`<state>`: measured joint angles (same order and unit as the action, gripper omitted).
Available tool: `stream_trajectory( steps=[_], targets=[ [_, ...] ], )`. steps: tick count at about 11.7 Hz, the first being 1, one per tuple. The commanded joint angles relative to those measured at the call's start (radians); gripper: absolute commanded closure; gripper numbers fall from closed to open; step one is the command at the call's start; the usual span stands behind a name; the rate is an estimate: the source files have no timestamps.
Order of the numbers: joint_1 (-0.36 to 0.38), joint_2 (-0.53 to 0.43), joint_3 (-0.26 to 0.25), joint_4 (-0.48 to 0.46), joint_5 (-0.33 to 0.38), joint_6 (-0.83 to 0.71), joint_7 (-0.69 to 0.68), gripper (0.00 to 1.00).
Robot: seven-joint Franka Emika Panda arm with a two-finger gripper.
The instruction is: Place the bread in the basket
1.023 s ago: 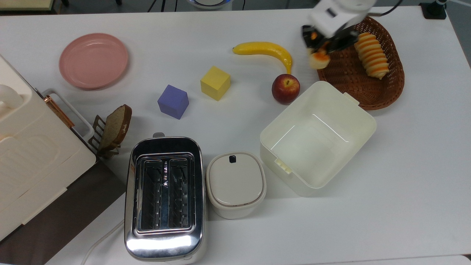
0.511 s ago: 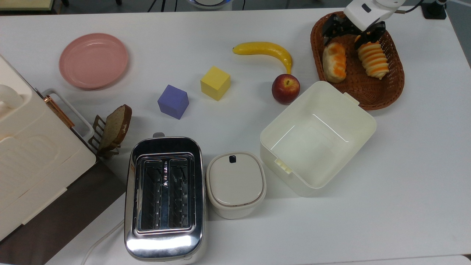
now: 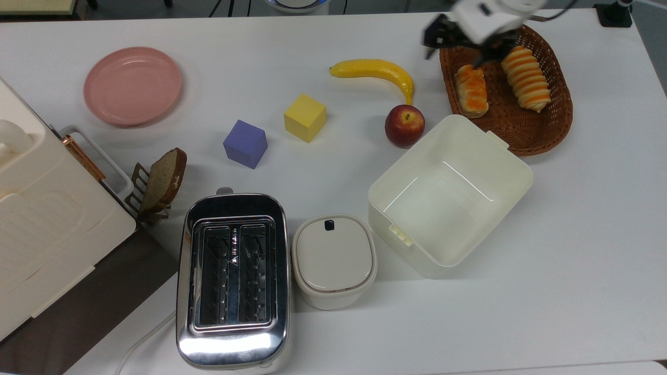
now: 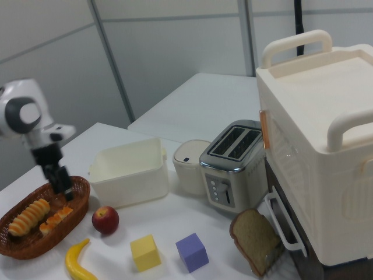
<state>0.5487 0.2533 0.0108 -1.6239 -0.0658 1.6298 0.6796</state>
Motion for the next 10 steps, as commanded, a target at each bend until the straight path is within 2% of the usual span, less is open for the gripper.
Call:
stream_trajectory(
  steps=[1, 3, 5, 6, 8, 10],
  targets=[
    [-0.279, -0.170, 0.057, -0.022, 0.004, -0.122, -0.240, 0.00],
    [-0.441, -0.219, 0.054, -0.022, 0.008, -0.131, -0.371, 0.00],
    [-0.539, -0.218, 0.035, -0.020, 0.012, -0.123, -0.479, 0.00],
    [-0.565, -0.213, 0.008, -0.020, 0.020, -0.120, -0.538, 0.00],
    [-0.561, -0.218, -0.064, -0.019, 0.044, -0.097, -0.552, 0.00],
    [-0.564, -0.223, -0.069, -0.013, 0.038, -0.094, -0.552, 0.00]
  ],
)
